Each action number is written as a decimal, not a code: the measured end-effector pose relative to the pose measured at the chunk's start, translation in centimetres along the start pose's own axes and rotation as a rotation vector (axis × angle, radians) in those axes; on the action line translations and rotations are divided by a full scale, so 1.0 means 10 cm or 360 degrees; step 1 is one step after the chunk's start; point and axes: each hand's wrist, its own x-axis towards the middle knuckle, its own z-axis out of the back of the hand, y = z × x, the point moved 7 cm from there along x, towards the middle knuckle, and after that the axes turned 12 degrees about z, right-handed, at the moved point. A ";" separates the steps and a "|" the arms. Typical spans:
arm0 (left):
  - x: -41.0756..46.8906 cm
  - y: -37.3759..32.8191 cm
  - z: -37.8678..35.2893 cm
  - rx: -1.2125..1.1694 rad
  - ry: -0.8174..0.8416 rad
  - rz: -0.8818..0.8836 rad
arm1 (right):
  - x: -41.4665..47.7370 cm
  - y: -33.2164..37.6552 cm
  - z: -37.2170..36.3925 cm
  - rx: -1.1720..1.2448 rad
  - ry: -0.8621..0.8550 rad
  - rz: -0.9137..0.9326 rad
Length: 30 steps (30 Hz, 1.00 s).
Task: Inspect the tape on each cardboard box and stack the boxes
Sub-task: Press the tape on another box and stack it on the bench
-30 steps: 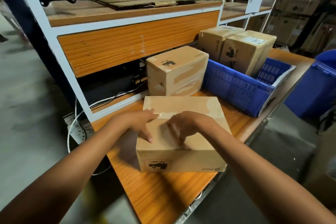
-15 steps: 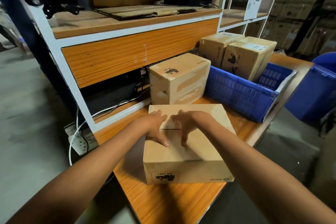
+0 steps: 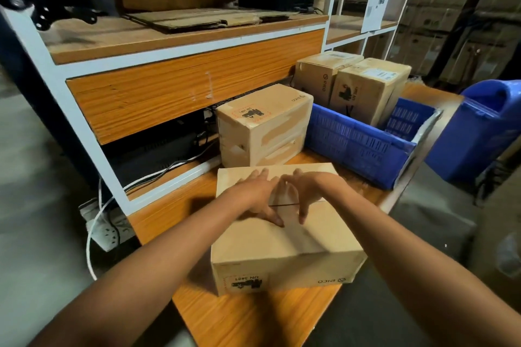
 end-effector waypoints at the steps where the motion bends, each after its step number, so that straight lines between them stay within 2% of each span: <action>1: 0.03 -0.01 0.01 0.0022 0.0018 0.0022 | 0.01 0.01 0.00 0.0002 -0.0023 0.0009; 5: 0.12 -0.12 0.10 0.0079 0.0115 -0.0044 | -0.06 -0.07 0.03 -0.0023 -0.0015 0.0094; 9: 0.20 -0.42 0.21 -0.0002 0.0056 -0.0146 | -0.23 -0.46 -0.01 -0.0004 0.0062 -0.0026; 14: 0.25 -0.67 0.16 0.0149 0.0036 -0.0104 | -0.21 -0.64 -0.09 -0.0062 -0.0076 -0.0068; 18: 0.22 -0.73 0.23 0.0218 0.0100 -0.0075 | -0.31 -0.55 -0.06 -0.0024 -0.0079 -0.0010; 24: 0.01 -0.87 0.17 -0.0036 0.0209 -0.0203 | -0.58 -0.61 -0.20 0.0188 -0.0162 0.0047; 27: -0.16 -0.95 0.02 0.0148 0.0091 -0.0255 | -0.65 -0.60 -0.36 0.0148 -0.0226 0.0014; 30: -0.28 -0.93 0.01 0.0115 0.0064 -0.0249 | -0.69 -0.57 -0.38 0.0162 -0.0280 -0.0009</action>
